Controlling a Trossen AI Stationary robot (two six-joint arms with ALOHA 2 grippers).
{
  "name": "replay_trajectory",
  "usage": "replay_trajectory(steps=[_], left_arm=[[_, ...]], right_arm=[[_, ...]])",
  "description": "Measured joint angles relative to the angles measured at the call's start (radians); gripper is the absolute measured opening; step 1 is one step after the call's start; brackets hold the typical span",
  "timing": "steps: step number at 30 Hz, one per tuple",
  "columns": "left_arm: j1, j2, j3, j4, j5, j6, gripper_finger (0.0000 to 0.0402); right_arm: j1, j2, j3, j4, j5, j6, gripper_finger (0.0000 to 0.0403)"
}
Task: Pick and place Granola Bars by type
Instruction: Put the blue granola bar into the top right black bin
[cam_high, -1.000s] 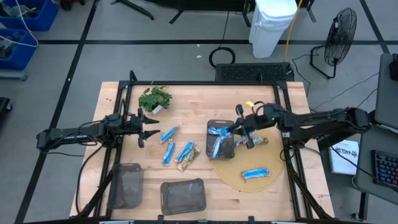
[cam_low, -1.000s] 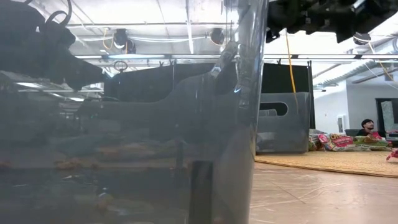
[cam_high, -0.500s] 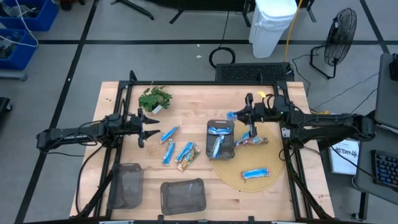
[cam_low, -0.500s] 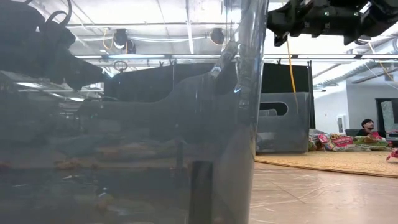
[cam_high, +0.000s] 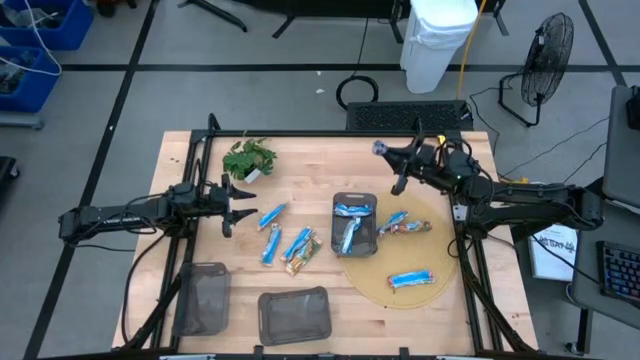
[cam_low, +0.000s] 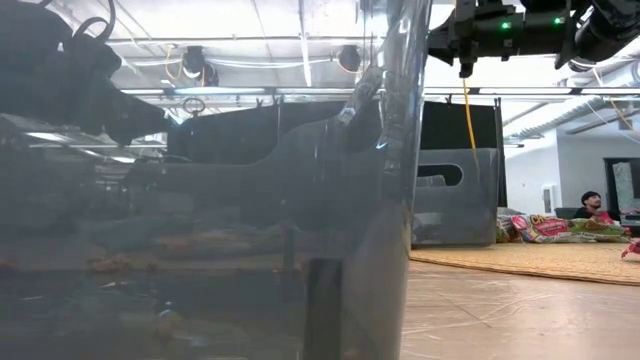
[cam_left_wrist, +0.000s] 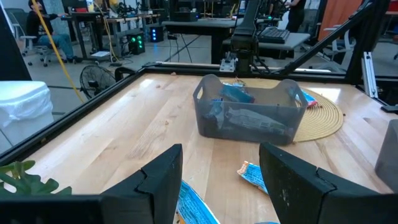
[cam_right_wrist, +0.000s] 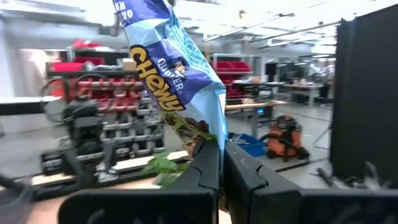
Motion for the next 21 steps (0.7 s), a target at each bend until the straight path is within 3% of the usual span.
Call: replay_trajectory(steps=[15, 21], left_arm=[[0.000, 0.000, 0.000, 0.000, 0.000, 0.000, 0.0216], [0.000, 0.000, 0.000, 0.000, 0.000, 0.000, 0.0216]], right_arm=[[0.000, 0.000, 0.000, 0.010, -0.075, 0.000, 0.0000], [0.011, 0.014, 0.000, -0.020, -0.339, 0.148, 0.0000]])
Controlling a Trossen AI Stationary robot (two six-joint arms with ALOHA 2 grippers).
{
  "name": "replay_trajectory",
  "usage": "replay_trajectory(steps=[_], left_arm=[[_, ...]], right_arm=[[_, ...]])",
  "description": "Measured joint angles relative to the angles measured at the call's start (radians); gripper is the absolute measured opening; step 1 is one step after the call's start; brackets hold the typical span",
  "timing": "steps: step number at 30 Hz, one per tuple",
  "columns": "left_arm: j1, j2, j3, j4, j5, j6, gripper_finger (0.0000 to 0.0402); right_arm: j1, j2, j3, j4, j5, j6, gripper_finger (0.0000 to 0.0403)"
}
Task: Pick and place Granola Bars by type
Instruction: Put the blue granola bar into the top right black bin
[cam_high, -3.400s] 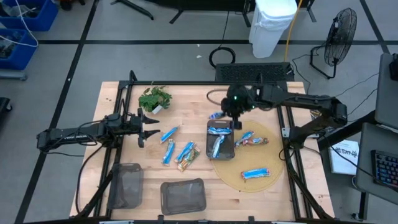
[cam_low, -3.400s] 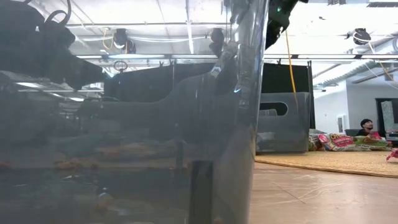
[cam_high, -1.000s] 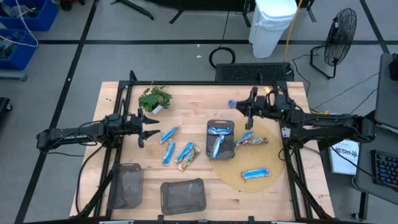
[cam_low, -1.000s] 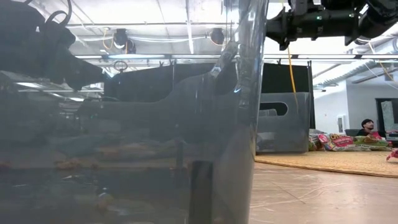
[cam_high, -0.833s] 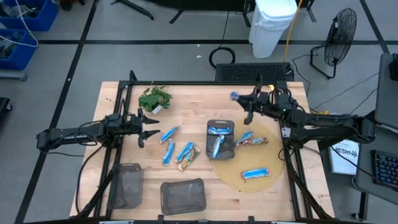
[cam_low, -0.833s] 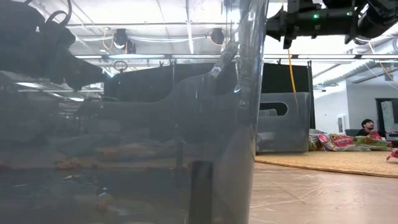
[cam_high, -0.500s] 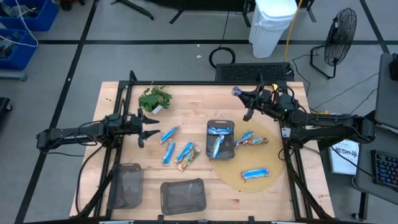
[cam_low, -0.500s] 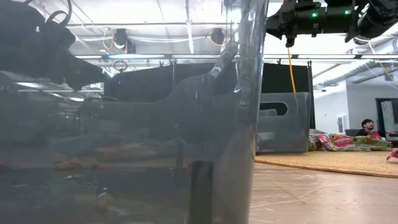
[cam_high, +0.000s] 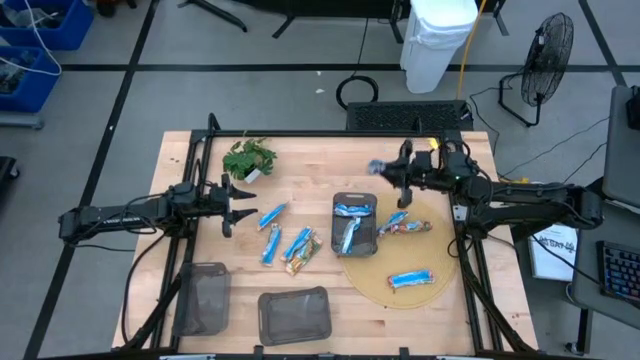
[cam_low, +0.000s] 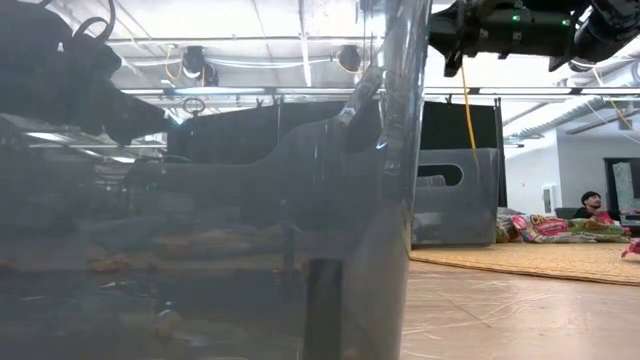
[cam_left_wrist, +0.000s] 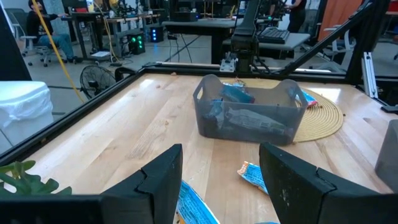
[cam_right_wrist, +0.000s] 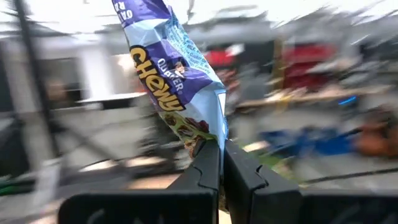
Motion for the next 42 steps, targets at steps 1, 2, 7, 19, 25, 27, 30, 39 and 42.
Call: replay_trajectory(steps=[1, 2, 7, 19, 25, 27, 30, 39, 42], left_arm=[[0.000, 0.000, 0.000, 0.000, 0.000, 0.000, 0.0216], [0.000, 0.000, 0.000, 0.000, 0.000, 0.000, 0.0216], [0.000, 0.000, 0.000, 0.000, 0.000, 0.000, 0.0216], [0.000, 0.000, 0.000, 0.000, 0.000, 0.000, 0.0216], [0.000, 0.000, 0.000, 0.000, 0.000, 0.000, 0.0216], [0.000, 0.000, 0.000, -0.001, 0.000, 0.000, 0.0216], [0.000, 0.000, 0.000, 0.000, 0.000, 0.000, 0.0216], [0.000, 0.000, 0.000, 0.000, 0.000, 0.000, 0.0216], [0.000, 0.000, 0.000, 0.000, 0.000, 0.000, 0.0216]], right_arm=[[0.006, 0.004, 0.000, -0.023, -0.031, 0.031, 0.0000], [0.015, 0.009, 0.000, -0.049, -0.057, 0.061, 0.0000], [0.085, 0.040, 0.000, -0.202, -0.057, 0.119, 0.0000], [0.267, 0.205, 0.002, -0.369, 0.108, 0.185, 0.0000], [0.320, 0.304, 0.079, -0.508, 0.147, 0.176, 0.0000], [0.336, 0.330, 0.137, -0.646, 0.201, 0.151, 0.0000], [0.358, 0.375, 0.229, -0.808, 0.297, 0.114, 0.0000], [0.372, 0.495, 0.350, -0.922, 0.335, 0.041, 0.0000], [0.372, 0.522, 0.354, -0.954, 0.335, 0.041, 0.0000]])
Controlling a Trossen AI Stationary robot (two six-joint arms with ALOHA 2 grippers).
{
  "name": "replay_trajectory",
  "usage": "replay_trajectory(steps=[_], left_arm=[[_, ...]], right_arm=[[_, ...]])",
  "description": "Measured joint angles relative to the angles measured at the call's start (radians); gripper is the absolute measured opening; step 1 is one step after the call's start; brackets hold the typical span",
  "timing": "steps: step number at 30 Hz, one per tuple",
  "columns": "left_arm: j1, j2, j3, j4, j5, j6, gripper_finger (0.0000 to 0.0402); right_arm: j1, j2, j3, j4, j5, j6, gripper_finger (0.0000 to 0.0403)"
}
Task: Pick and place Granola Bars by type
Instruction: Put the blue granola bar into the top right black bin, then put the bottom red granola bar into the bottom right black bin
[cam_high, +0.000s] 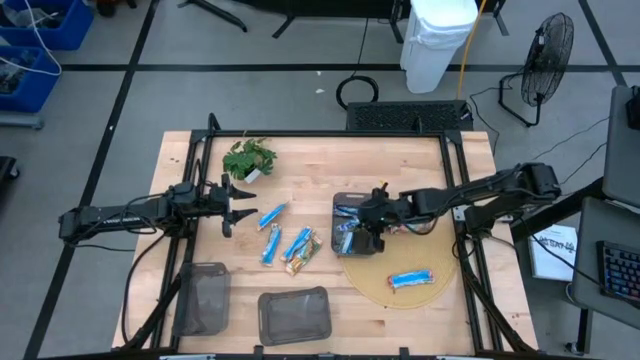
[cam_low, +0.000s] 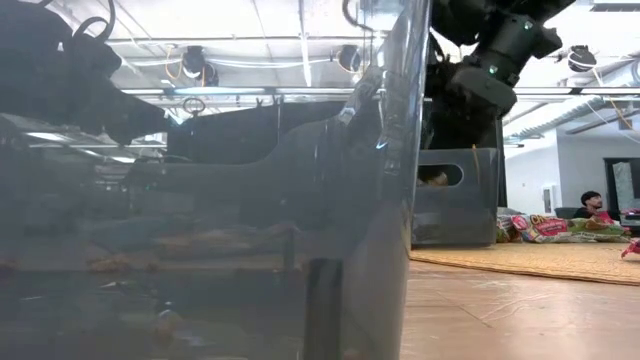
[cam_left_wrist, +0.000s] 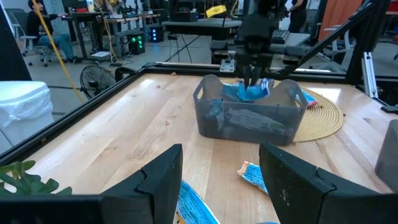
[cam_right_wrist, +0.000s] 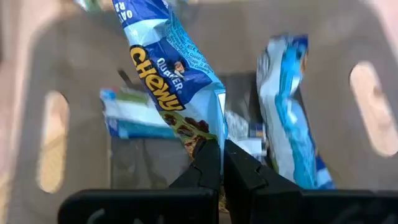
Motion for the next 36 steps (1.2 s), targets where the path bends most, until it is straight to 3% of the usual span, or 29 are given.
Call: replay_trajectory(steps=[12, 24, 30, 36], left_arm=[[0.000, 0.000, 0.000, 0.000, 0.000, 0.000, 0.0216], [0.000, 0.000, 0.000, 0.000, 0.000, 0.000, 0.0216], [0.000, 0.000, 0.000, -0.001, 0.000, 0.000, 0.0216], [0.000, 0.000, 0.000, 0.000, 0.000, 0.000, 0.0216]], right_arm=[[0.000, 0.011, 0.000, -0.035, 0.000, 0.034, 0.0017], [0.000, 0.004, 0.000, -0.036, 0.001, 0.027, 0.0122], [0.000, -0.096, 0.000, -0.038, 0.002, 0.008, 0.0161], [0.001, -0.269, 0.000, -0.143, 0.000, 0.025, 0.0161]])
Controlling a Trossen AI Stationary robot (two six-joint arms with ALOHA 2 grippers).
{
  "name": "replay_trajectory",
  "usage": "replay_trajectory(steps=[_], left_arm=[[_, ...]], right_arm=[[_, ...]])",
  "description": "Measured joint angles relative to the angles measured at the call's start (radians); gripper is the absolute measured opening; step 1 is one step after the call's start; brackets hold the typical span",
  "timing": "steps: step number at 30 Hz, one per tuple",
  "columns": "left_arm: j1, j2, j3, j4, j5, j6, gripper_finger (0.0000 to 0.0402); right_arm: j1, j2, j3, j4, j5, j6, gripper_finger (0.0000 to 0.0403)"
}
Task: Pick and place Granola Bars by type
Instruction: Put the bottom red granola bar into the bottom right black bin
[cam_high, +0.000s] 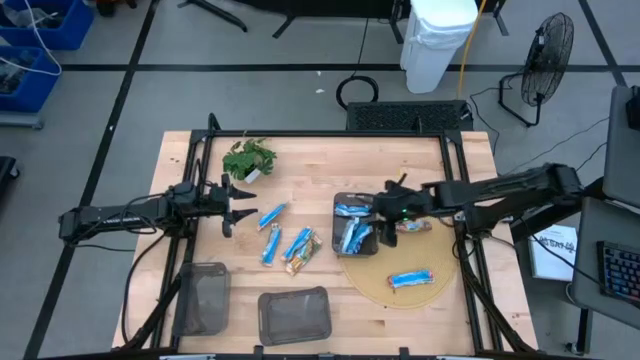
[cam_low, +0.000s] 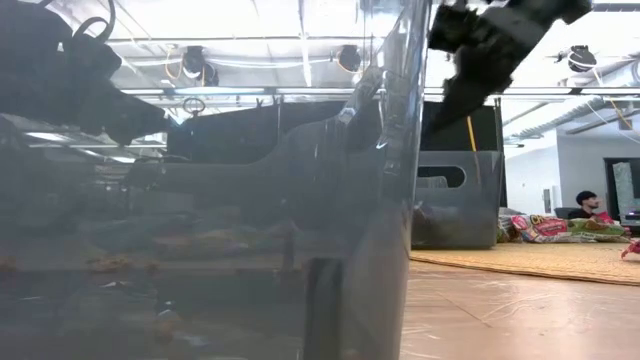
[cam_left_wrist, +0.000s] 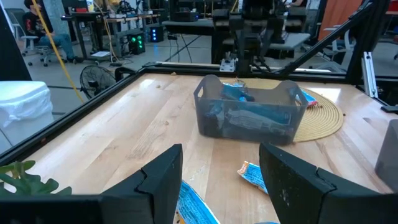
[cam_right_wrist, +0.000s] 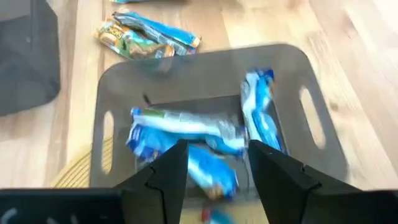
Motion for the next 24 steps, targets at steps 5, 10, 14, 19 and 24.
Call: replay_trajectory(steps=[5, 10, 14, 19, 24], left_arm=[[0.000, 0.000, 0.000, 0.000, 0.000, 0.000, 0.0216], [0.000, 0.000, 0.000, 0.000, 0.000, 0.000, 0.0216], [0.000, 0.000, 0.000, 0.000, 0.000, 0.000, 0.0216], [0.000, 0.000, 0.000, 0.000, 0.000, 0.000, 0.0216], [0.000, 0.000, 0.000, 0.000, 0.000, 0.000, 0.0216]], right_arm=[[0.043, -0.105, 0.000, -0.252, -0.143, 0.160, 0.0160], [0.169, -0.125, 0.000, -0.423, -0.283, 0.414, 0.0160], [0.279, -0.097, 0.000, -0.447, -0.284, 0.584, 0.0160], [0.383, -0.028, -0.001, -0.446, -0.207, 0.702, 0.0160], [0.449, 0.071, -0.001, -0.443, -0.123, 0.691, 0.0160]])
